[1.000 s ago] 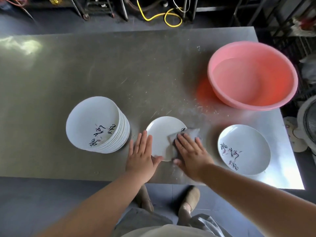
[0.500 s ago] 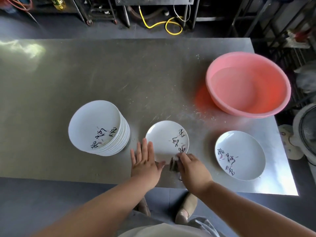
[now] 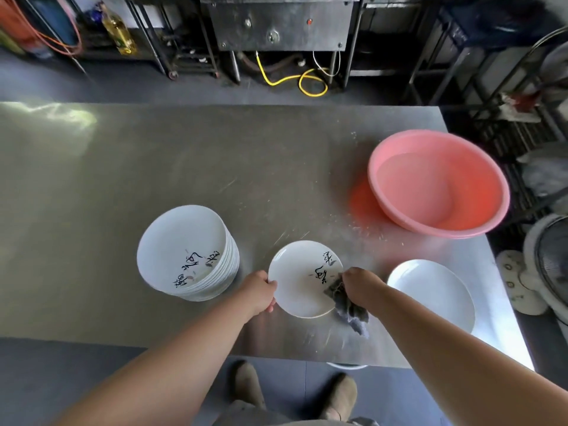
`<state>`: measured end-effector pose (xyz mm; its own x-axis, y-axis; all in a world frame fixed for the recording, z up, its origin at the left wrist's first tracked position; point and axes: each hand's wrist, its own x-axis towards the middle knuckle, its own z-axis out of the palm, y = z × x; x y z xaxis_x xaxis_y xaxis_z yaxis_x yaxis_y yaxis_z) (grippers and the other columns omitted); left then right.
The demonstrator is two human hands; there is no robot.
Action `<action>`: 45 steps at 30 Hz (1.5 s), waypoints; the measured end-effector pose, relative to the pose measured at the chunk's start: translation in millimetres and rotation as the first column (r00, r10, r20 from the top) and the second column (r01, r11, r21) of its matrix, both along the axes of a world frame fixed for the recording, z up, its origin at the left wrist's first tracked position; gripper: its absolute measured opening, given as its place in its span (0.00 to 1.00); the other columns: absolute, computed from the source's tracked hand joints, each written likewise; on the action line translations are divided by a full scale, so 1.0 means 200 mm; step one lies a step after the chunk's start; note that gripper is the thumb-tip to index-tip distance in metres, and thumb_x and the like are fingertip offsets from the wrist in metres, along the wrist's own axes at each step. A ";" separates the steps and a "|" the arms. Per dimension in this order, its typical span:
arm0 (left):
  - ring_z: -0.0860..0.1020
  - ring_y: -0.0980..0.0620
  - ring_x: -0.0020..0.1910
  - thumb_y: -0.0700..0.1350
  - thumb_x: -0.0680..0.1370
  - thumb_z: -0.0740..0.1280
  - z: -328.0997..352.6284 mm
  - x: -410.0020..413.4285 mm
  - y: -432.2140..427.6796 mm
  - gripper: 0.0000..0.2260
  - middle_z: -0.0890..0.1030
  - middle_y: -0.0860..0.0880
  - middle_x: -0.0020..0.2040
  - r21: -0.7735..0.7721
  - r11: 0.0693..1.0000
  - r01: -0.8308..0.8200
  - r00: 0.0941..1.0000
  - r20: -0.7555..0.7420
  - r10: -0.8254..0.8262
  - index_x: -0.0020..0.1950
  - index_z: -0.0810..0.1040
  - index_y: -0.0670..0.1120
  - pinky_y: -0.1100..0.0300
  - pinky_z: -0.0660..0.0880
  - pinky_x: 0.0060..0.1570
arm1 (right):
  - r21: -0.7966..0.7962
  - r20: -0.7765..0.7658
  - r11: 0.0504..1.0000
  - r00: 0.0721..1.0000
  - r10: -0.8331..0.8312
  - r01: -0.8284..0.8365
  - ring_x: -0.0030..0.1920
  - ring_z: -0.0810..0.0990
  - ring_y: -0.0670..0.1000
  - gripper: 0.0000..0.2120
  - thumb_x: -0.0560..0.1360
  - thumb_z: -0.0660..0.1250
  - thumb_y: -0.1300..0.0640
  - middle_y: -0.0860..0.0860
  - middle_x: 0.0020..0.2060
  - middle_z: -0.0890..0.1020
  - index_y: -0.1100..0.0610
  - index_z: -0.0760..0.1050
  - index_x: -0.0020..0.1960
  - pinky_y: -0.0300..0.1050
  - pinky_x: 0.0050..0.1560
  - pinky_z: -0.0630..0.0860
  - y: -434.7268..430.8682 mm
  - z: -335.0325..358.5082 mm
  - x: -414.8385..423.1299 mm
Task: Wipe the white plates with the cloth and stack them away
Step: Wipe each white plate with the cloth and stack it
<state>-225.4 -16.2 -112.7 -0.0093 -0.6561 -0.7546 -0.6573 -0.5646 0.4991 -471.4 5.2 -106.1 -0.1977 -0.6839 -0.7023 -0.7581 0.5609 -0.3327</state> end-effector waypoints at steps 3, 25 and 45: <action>0.78 0.49 0.25 0.51 0.86 0.57 0.08 0.00 -0.01 0.12 0.83 0.46 0.32 -0.073 0.996 -0.055 0.998 -0.042 0.052 0.56 0.76 0.45 0.68 0.64 0.21 | -0.142 0.008 0.987 0.997 -0.079 0.080 0.56 0.80 0.61 0.16 0.87 0.52 0.55 0.59 0.56 0.82 0.59 0.75 0.65 0.47 0.53 0.72 0.02 0.09 0.00; 0.80 0.44 0.68 0.41 0.81 0.63 1.12 0.04 -0.10 0.20 0.79 0.44 0.72 0.061 0.883 -0.465 0.247 -0.949 0.195 0.73 0.78 0.50 0.47 0.82 0.57 | -0.900 0.334 0.235 0.928 -0.166 0.367 0.56 0.78 0.29 0.16 0.87 0.54 0.47 0.24 0.56 0.78 0.42 0.71 0.73 0.37 0.55 0.74 0.04 1.06 -0.04; 0.76 0.38 0.73 0.40 0.85 0.59 1.44 -0.05 -0.10 0.20 0.75 0.38 0.75 -0.134 0.900 -0.414 0.081 -0.991 -0.110 0.77 0.72 0.46 0.46 0.79 0.62 | -0.728 -0.608 0.165 0.737 0.293 -0.666 0.84 0.48 0.63 0.43 0.82 0.44 0.30 0.56 0.85 0.52 0.60 0.54 0.84 0.69 0.79 0.52 0.12 1.31 0.22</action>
